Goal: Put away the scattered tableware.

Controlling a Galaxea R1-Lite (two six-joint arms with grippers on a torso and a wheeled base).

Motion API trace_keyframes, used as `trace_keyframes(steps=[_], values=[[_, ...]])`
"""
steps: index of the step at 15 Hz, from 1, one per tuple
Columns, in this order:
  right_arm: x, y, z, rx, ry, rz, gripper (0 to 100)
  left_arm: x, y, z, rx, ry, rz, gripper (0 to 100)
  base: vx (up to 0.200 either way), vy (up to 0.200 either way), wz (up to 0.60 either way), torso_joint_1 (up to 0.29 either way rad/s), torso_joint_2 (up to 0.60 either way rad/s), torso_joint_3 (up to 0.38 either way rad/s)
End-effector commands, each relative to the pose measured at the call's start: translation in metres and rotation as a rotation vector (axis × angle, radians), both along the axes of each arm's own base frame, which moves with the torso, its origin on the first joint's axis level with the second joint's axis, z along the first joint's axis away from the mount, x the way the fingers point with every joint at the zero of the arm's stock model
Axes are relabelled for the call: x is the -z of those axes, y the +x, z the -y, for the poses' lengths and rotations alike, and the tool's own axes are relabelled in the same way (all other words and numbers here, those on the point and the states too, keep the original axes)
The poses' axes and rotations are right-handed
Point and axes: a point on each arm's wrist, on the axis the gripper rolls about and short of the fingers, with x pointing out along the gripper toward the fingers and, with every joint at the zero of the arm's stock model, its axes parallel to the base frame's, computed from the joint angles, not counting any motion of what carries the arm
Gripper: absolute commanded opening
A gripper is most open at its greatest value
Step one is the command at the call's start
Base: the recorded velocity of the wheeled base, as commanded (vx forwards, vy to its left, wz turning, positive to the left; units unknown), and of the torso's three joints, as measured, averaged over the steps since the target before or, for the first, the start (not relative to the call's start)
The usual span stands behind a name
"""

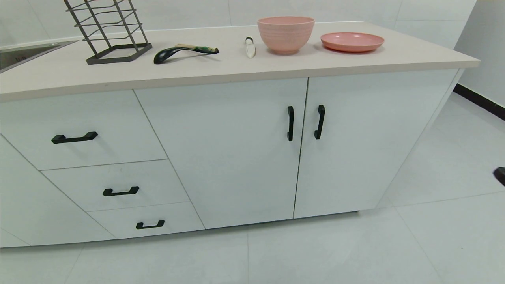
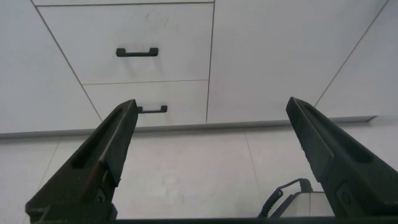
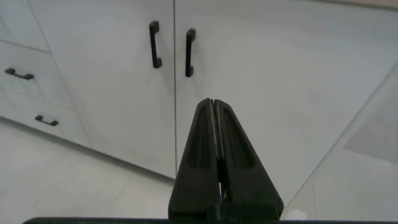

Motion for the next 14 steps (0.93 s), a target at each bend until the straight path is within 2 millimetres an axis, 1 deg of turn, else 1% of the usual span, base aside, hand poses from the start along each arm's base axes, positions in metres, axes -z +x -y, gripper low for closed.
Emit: trace_keyframes(steps=[1,3,6,7,8,9,10,11,12,14], values=[[0.033,0.067,-0.005,-0.037,-0.056,-0.152,0,0.000,0.000,0.000,-0.001,-0.001,0.000,100,0.000,0.000,0.00,0.000,0.00,0.000],[0.030,0.088,-0.007,-0.057,-0.063,-0.099,0,0.000,0.000,0.000,-0.001,-0.007,-0.001,100,0.000,0.000,0.00,0.000,0.00,0.000],[0.042,0.108,-0.011,-0.127,-0.096,-0.090,0,0.000,0.000,0.000,-0.007,-0.016,0.004,100,0.000,0.000,0.00,0.000,0.00,0.000],[0.043,0.116,-0.015,-0.158,-0.105,-0.078,0,-0.001,0.000,0.000,-0.004,-0.016,0.010,100,0.000,0.000,0.00,0.000,0.00,0.000],[0.043,0.116,-0.016,-0.163,-0.105,-0.078,0,-0.001,0.000,0.000,-0.004,-0.016,0.010,100,0.000,0.000,0.00,0.000,0.00,0.000],[0.038,0.133,-0.027,-0.204,-0.106,-0.051,0,-0.008,0.000,0.000,0.011,-0.020,0.082,100,0.000,0.000,0.00,0.000,0.00,0.000],[0.038,0.143,-0.032,-0.222,-0.106,-0.043,0,-0.026,-0.003,0.001,0.056,-0.012,0.250,100,0.000,0.000,0.00,0.000,0.00,0.000],[0.038,0.156,-0.037,-0.233,-0.107,-0.036,0,-0.040,-0.006,0.004,0.151,-0.012,0.303,100,0.000,0.000,0.00,0.000,0.00,0.000],[0.038,0.167,-0.044,-0.256,-0.108,-0.019,0,-0.053,-0.006,0.004,0.206,-0.013,0.280,100,0.000,0.000,0.00,0.000,0.00,0.000],[0.038,0.183,-0.058,-0.295,-0.108,0.004,0,-0.081,0.000,0.005,0.299,-0.013,0.207,100,0.000,0.000,0.00,0.000,0.00,0.000]])
